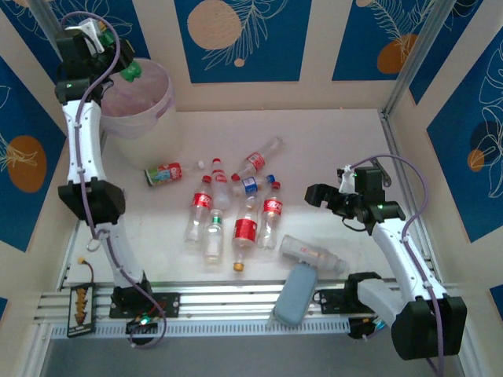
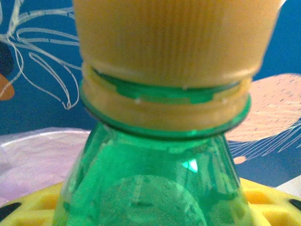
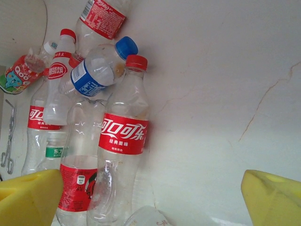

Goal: Put the plastic bottles in the bin

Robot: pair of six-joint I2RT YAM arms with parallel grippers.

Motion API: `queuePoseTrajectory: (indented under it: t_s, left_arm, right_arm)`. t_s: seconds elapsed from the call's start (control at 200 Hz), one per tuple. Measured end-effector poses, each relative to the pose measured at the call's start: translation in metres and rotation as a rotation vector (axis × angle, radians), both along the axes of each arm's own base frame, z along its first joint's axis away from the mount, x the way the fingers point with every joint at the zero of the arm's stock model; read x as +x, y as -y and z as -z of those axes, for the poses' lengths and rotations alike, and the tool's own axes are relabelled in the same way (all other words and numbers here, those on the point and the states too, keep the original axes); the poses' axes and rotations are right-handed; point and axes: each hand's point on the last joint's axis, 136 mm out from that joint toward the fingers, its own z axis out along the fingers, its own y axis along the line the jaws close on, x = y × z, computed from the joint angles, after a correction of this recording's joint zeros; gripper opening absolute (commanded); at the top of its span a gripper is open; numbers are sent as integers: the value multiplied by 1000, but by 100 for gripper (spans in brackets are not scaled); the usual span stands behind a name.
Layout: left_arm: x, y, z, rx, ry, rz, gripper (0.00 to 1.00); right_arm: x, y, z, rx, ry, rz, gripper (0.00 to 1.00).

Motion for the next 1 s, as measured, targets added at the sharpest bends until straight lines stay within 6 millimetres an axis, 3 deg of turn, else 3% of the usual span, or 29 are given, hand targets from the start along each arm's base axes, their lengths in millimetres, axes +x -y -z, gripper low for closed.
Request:
queuePoseTrajectory:
  t_s: [0.25, 0.595, 0.775, 0.85, 1.0]
  left_arm:
    - [9, 0, 85, 48, -228, 37, 0]
    - [4, 3, 131, 95, -346, 95, 0]
    - [7, 4, 167, 92, -418, 117, 0]
    - [8, 5, 180, 90, -443, 125, 28]
    - [8, 7, 187, 82, -456, 136, 58]
  right_arm:
    - [1, 2, 0, -5, 1, 9, 97]
    - [-1, 3, 4, -7, -8, 10, 97]
    - [-1, 4, 5, -14, -9, 16, 97]
    - [-1, 4, 5, -15, -10, 17, 97]
    - [-1, 4, 5, -16, -9, 18, 97]
